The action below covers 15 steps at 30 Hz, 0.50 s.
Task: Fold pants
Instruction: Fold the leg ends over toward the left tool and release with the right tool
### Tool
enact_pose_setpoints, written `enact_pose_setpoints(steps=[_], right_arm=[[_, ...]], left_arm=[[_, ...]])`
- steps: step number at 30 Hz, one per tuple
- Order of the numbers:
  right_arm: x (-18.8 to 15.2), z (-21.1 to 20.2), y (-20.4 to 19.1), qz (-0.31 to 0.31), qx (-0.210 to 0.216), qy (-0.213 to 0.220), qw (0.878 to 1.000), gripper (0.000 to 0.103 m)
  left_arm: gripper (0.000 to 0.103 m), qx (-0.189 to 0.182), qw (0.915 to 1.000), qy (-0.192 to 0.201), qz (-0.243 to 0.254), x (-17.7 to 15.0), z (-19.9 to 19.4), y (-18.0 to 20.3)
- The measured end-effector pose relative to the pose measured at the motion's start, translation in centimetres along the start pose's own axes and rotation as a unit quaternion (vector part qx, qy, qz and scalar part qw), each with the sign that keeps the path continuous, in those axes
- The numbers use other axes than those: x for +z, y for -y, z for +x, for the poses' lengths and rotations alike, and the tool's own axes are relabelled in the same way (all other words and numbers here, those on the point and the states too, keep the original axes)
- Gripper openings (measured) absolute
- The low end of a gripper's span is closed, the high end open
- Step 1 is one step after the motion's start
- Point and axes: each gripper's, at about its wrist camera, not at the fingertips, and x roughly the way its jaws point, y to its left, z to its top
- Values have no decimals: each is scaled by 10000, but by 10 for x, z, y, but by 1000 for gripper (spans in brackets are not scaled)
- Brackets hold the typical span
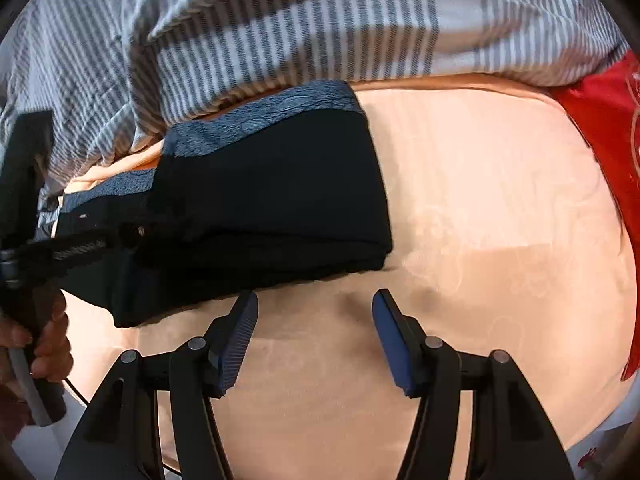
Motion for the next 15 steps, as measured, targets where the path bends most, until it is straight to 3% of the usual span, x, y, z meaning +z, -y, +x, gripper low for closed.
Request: enact_pose_setpoints(steps=[3, 5, 9, 15], right_arm=[[-2, -5, 6, 42, -2, 22, 10000, 64], [-2, -7, 10, 66, -9, 27, 10000, 64], [-1, -6, 13, 75, -22, -13, 10000, 64], [-3, -2, 11, 66, 48, -102, 9999, 64]], left_arm=[[5, -47, 9998, 165, 84, -8, -17, 7], [5, 130, 9992, 227, 288, -18, -26, 11], [5, 249, 9996, -54, 85, -29, -5, -6], [10, 548, 9983, 68, 181, -26, -2, 1]])
